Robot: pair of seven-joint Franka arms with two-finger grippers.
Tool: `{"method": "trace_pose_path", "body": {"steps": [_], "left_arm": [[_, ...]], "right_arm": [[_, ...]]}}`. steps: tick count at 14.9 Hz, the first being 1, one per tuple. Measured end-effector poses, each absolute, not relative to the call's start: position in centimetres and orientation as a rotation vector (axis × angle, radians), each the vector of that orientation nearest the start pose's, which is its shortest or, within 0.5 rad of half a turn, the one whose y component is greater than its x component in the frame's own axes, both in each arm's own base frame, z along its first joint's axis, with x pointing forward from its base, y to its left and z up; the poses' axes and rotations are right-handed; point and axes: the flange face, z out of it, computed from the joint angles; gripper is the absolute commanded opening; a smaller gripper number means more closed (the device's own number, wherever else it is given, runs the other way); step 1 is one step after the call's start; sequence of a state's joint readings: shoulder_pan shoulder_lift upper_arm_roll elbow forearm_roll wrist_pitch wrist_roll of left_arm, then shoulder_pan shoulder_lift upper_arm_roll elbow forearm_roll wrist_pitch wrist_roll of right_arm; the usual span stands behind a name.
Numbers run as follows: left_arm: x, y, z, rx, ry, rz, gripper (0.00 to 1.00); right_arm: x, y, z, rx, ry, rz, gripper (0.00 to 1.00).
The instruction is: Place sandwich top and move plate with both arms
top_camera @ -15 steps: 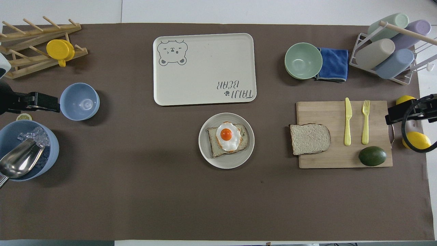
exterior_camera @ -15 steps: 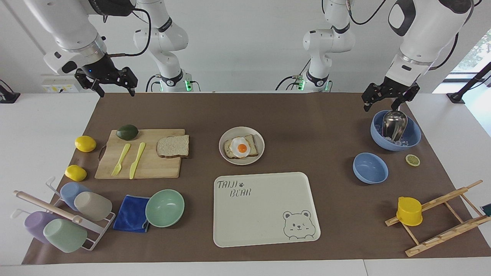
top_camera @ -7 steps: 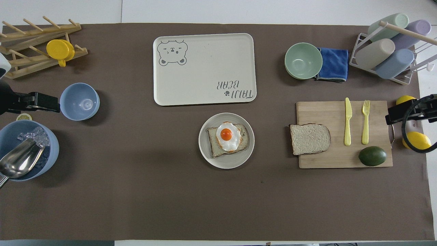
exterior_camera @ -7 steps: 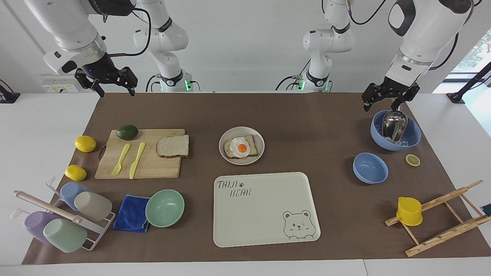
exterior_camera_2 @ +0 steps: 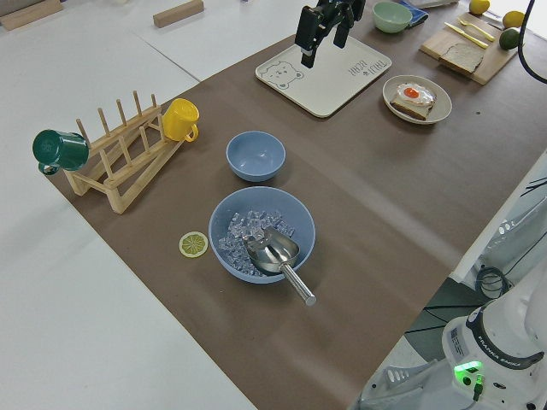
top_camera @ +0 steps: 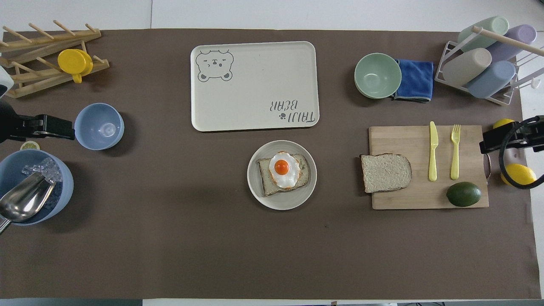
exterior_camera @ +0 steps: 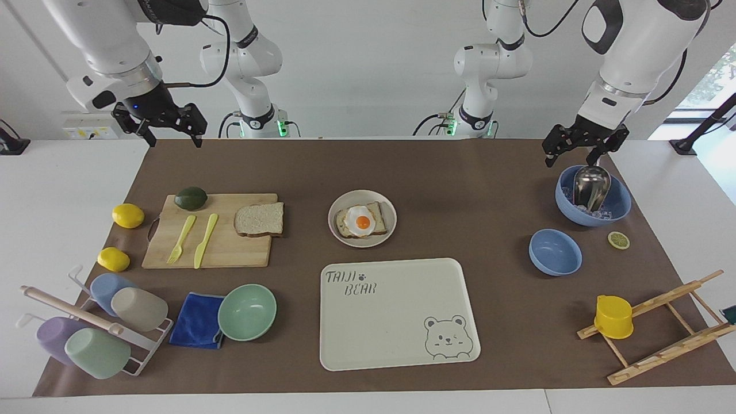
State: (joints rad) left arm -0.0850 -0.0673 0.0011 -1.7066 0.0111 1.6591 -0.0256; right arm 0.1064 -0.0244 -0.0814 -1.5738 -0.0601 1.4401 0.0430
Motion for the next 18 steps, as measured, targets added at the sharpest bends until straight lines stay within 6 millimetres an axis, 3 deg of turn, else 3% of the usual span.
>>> {"method": "trace_pose_path", "body": {"steps": [3, 5, 8, 10, 13, 15, 18], "left_arm": [[53.8, -4.4, 60.5, -3.13, 0.093, -0.032, 1.0], [53.8, -4.4, 60.5, -3.13, 0.093, -0.032, 1.0], [53.8, -4.4, 60.5, -3.13, 0.093, -0.032, 1.0], [53.8, -4.4, 60.5, -3.13, 0.093, -0.032, 1.0], [53.8, -4.4, 60.5, -3.13, 0.093, -0.032, 1.0], [53.8, -4.4, 60.5, -3.13, 0.093, -0.032, 1.0], [53.8, -4.5, 60.5, -3.13, 0.094, -0.032, 1.0]], "right_arm": [[53.5, 6.3, 60.1, -3.302, 0.007, 0.195, 1.0], [54.1, 10.5, 57.2, -3.397, -0.05, 0.233, 1.0], [55.0, 17.7, 50.6, -3.554, -0.072, 0.293, 1.0], [55.3, 21.2, 45.8, -3.626, -0.08, 0.333, 1.0], [53.7, 27.9, 38.2, -3.797, -0.101, 0.328, 1.0], [53.1, 29.7, 35.0, -3.849, -0.117, 0.329, 1.0], [53.3, 27.8, 32.4, -3.862, -0.111, 0.376, 1.0]]}}
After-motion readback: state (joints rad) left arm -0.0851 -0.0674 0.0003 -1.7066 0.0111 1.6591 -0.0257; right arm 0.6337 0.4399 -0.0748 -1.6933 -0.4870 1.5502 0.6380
